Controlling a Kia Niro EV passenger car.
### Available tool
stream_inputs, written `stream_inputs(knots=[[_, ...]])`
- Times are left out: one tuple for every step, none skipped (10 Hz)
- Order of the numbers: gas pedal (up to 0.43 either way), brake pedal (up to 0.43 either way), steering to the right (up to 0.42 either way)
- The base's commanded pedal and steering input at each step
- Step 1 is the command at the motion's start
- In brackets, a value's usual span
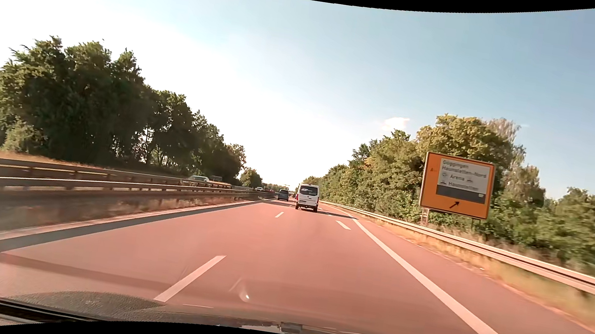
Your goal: Follow the waypoints while adhering to traffic rules and regulations
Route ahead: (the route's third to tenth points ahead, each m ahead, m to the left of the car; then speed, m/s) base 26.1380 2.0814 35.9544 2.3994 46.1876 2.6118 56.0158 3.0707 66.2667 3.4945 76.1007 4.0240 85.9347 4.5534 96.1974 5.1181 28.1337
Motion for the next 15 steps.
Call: stream_inputs(knots=[[0.220, 0.006, -0.004], [0.240, 0.006, -0.004], [0.240, 0.006, -0.004], [0.240, 0.006, -0.004], [0.240, 0.006, -0.004], [0.240, 0.006, -0.004], [0.240, 0.006, -0.004], [0.240, 0.006, -0.005], [0.240, 0.006, -0.006], [0.240, 0.006, -0.006], [0.240, 0.006, -0.006], [0.240, 0.006, -0.006], [0.240, 0.006, -0.006], [0.240, 0.006, -0.006], [0.240, 0.006, -0.006]])
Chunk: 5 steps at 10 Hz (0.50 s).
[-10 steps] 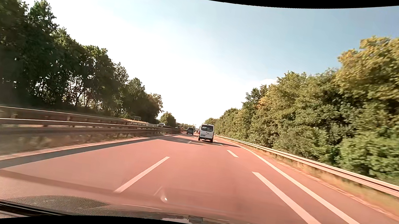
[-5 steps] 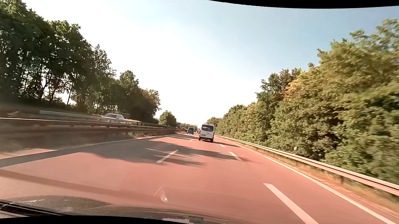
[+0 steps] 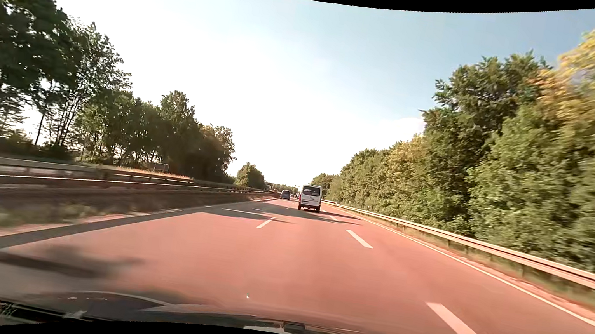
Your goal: Follow the waypoints while adhering to traffic rules and regulations
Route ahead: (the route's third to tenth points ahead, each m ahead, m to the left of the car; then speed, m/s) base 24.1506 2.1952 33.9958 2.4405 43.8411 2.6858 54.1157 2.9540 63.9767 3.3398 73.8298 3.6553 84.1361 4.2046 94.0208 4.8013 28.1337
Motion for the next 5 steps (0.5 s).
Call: stream_inputs(knots=[[0.240, 0.006, -0.006], [0.240, 0.006, -0.006], [0.240, 0.006, -0.005], [0.240, 0.006, -0.005], [0.228, 0.006, -0.005]])
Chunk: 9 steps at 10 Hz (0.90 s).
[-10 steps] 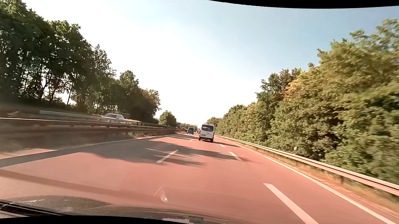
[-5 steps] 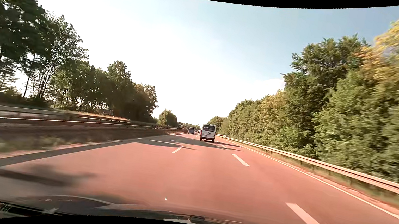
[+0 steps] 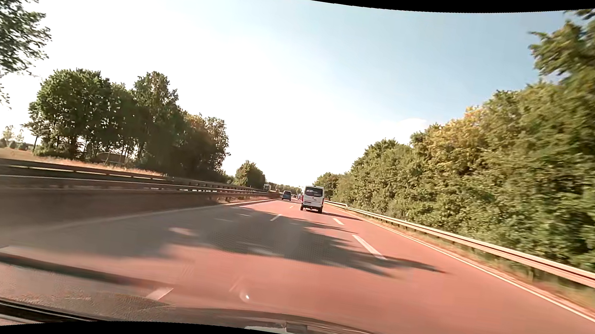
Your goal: Follow the waypoints while adhering to traffic rules and regulations
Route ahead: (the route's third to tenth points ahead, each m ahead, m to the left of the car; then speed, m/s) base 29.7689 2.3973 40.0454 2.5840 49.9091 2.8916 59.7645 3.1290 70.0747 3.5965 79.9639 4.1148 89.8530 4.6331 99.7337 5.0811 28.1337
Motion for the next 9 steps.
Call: stream_inputs(knots=[[0.228, 0.006, -0.004], [0.209, 0.006, -0.004], [0.197, 0.006, -0.004], [0.189, 0.006, -0.004], [0.189, 0.006, -0.004], [0.189, 0.006, -0.004], [0.189, 0.006, -0.003], [0.189, 0.006, -0.003], [0.177, 0.006, -0.003]])
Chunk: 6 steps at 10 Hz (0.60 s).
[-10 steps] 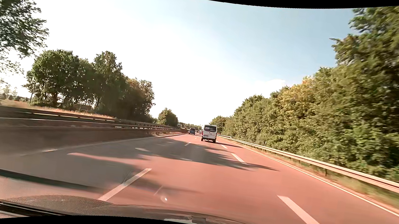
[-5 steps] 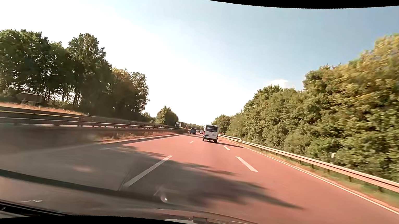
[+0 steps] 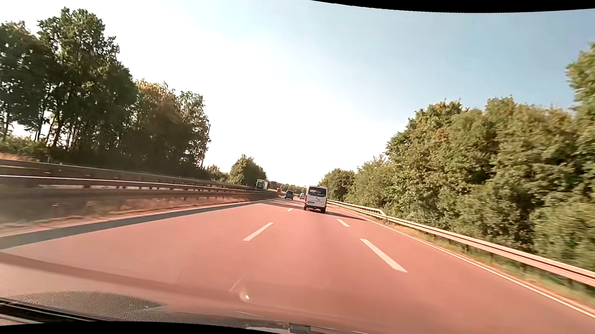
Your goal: Follow the waypoints while adhering to traffic rules and regulations
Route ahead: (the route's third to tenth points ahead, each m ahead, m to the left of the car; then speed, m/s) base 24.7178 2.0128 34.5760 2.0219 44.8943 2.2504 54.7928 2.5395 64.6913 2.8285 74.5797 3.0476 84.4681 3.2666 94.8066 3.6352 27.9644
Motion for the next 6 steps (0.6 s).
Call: stream_inputs(knots=[[0.177, 0.006, -0.002], [0.177, 0.006, -0.002], [0.169, 0.006, -0.001], [0.169, 0.006, -0.001], [0.169, 0.006, -0.001], [0.169, 0.006, -0.001]])
